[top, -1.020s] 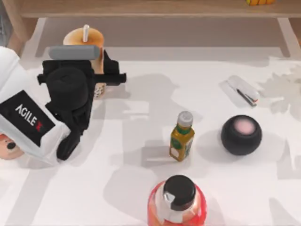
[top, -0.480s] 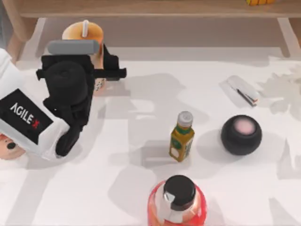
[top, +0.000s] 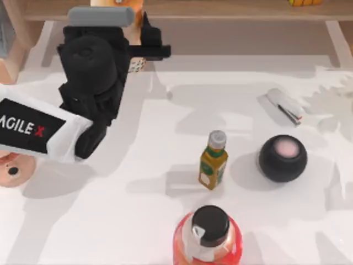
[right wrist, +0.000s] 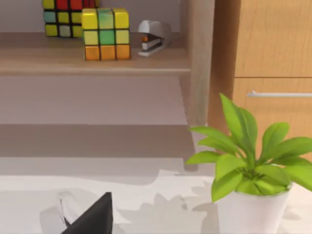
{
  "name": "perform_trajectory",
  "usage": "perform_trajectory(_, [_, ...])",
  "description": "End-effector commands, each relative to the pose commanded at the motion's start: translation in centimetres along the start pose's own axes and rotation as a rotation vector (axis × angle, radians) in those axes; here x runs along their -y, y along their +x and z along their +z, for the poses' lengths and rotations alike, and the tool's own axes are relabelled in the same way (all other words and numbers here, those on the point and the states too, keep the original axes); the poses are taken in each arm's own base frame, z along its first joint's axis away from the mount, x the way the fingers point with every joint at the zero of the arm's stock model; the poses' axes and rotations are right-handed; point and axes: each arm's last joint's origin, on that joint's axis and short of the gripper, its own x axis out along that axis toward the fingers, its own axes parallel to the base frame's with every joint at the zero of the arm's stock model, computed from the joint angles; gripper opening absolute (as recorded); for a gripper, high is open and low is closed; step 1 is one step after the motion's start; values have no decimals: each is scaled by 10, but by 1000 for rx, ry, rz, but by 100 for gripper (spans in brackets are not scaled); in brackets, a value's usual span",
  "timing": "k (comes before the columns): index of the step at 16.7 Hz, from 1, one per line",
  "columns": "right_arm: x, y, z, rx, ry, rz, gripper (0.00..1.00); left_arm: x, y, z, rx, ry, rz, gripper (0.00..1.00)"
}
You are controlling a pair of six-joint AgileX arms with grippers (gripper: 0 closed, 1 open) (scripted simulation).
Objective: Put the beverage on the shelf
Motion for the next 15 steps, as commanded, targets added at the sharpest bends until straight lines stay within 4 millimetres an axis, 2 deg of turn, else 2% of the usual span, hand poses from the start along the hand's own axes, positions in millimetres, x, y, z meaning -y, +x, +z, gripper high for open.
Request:
perform_trajectory(4, [0,0,0,0,0,0,100,16,1,33,-16,-1,-42,0])
perform_trajectory(7, [0,0,0,0,0,0,100,19,6,57,-41,6,-46,0])
perform_trajectory(10, [0,0,0,0,0,0,100,11,17,78,-72,17,-17,0])
perform_trajectory(15, [0,0,0,0,0,0,100,-15,40,107,-130,38,65,0])
